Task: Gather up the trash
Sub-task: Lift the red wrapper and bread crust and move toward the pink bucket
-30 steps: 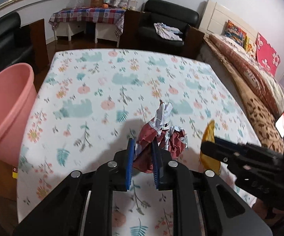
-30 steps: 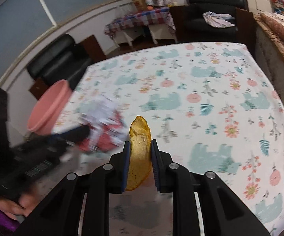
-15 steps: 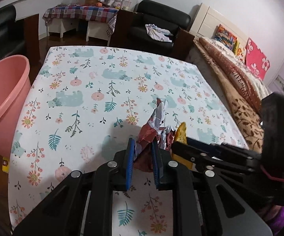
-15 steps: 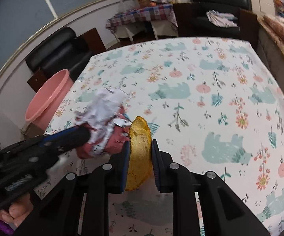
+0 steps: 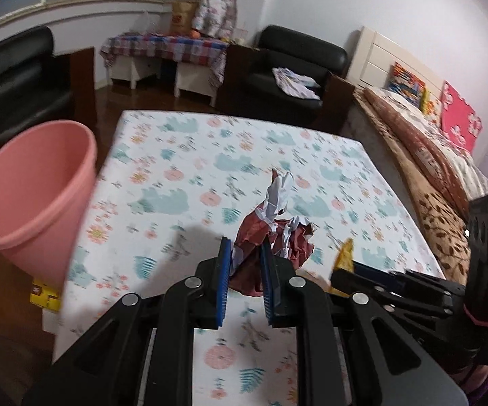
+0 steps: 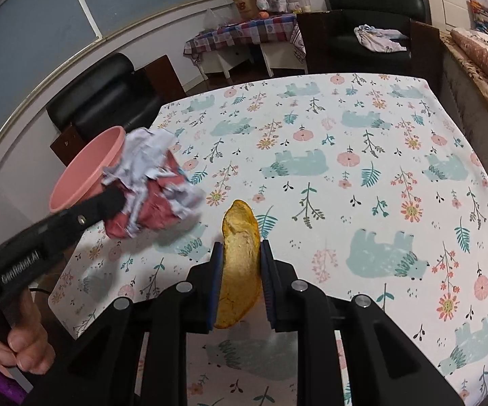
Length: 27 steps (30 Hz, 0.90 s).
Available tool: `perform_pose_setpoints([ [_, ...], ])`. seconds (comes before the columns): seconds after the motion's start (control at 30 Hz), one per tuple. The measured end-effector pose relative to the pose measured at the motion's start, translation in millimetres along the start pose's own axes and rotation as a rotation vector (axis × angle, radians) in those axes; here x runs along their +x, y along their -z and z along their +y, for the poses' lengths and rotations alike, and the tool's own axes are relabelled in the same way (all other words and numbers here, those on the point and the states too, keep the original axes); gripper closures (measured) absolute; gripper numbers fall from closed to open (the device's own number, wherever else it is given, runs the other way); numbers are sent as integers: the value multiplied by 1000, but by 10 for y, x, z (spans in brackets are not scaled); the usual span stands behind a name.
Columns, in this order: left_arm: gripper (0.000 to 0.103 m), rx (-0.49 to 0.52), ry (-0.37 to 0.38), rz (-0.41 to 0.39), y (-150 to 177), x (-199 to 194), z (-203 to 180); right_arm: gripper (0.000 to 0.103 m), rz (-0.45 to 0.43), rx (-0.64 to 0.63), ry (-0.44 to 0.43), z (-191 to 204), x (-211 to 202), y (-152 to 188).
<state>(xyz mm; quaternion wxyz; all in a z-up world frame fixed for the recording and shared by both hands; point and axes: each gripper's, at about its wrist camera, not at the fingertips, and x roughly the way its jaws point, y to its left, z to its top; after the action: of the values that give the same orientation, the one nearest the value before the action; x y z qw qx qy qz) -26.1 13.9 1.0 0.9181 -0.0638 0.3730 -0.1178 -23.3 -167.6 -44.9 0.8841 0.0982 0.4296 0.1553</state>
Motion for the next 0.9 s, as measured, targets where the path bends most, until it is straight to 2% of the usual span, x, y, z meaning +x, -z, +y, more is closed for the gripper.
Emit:
perform_pose_setpoints([
  [0.23,86,-5,-92,-44,-72,-109,134,82,-21,-52,-13,176,11,-84],
  [0.9,86,-72,-216,-120,-226,-265,637,82,-96,-165,-63,765,59,-522],
])
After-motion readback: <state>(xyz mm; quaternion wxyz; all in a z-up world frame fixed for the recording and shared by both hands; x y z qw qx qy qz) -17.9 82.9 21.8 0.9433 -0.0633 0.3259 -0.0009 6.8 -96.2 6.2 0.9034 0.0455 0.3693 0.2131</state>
